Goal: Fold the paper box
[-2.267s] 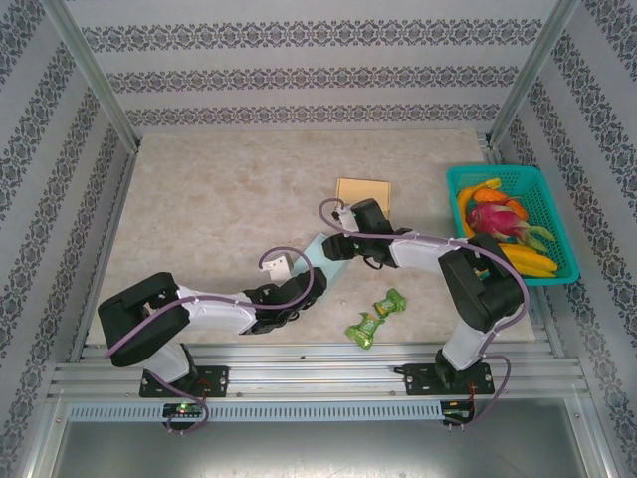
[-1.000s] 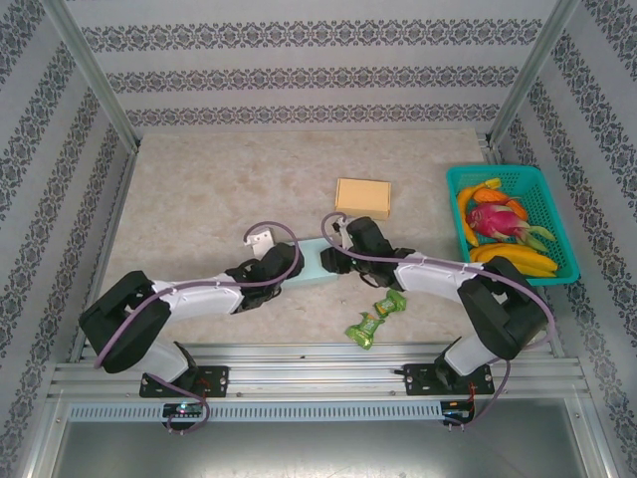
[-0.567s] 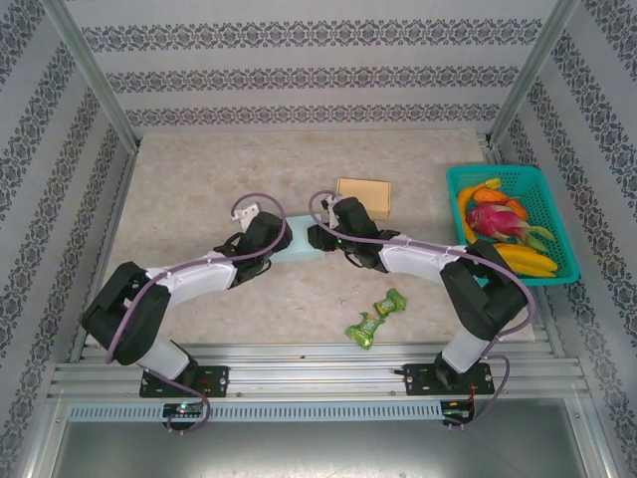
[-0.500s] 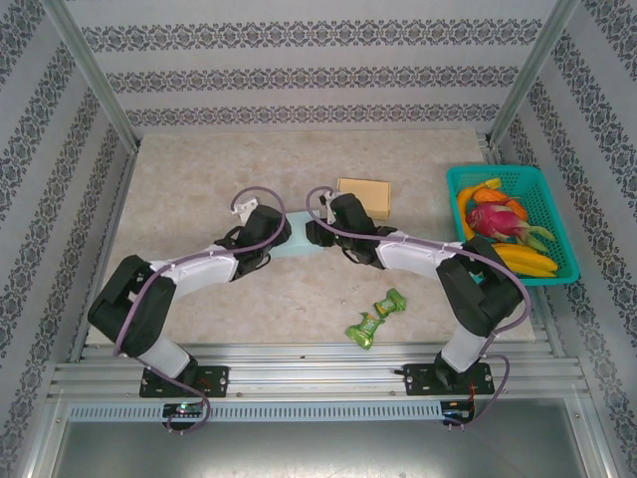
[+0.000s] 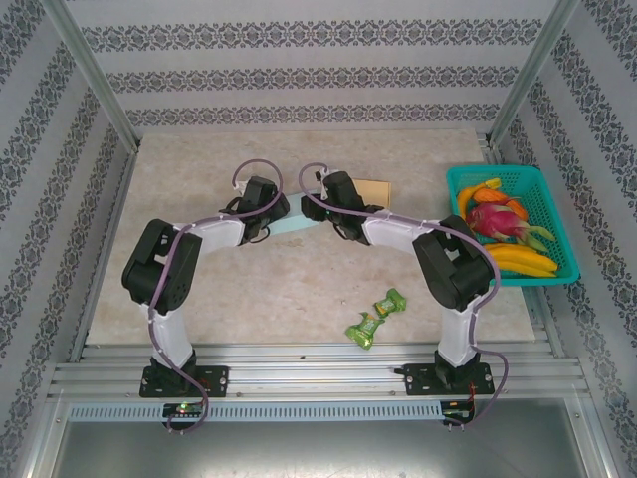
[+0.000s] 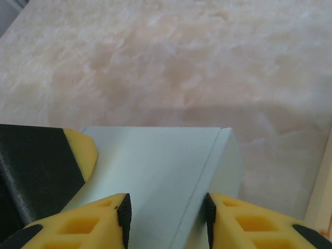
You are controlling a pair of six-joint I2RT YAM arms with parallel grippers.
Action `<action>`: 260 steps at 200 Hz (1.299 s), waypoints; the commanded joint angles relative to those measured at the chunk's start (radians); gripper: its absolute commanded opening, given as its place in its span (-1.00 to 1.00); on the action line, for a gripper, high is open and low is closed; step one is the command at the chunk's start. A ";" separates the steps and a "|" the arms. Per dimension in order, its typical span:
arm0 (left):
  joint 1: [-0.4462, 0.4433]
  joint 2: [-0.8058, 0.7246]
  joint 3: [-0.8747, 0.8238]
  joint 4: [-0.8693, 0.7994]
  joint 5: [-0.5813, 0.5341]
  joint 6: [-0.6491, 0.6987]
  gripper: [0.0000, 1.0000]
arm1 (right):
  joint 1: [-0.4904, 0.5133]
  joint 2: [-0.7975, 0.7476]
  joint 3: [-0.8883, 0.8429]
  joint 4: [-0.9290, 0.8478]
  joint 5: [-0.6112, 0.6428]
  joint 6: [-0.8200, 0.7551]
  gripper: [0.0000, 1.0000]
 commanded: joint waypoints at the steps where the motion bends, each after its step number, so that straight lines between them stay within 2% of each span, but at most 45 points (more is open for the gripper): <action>1: -0.006 0.060 0.085 0.078 0.130 0.044 0.28 | 0.024 0.054 0.062 0.108 -0.136 -0.013 -0.15; 63: 0.024 0.175 0.201 0.077 0.157 0.111 0.30 | -0.008 0.169 0.139 0.179 -0.162 -0.012 -0.14; 111: 0.025 0.207 0.220 0.075 0.123 0.156 0.31 | -0.030 0.211 0.147 0.212 -0.182 0.013 -0.13; 142: 0.031 0.216 0.237 0.045 0.095 0.169 0.43 | -0.036 0.199 0.122 0.227 -0.166 0.028 -0.09; 162: 0.042 0.220 0.239 0.029 0.088 0.158 0.65 | -0.038 0.184 0.100 0.236 -0.149 0.026 -0.05; 176: 0.048 0.214 0.235 0.024 0.082 0.152 0.72 | -0.041 0.170 0.084 0.234 -0.130 0.019 -0.03; 260: 0.060 0.105 0.172 0.004 0.043 0.155 0.85 | -0.061 0.019 -0.066 0.235 -0.060 -0.001 0.03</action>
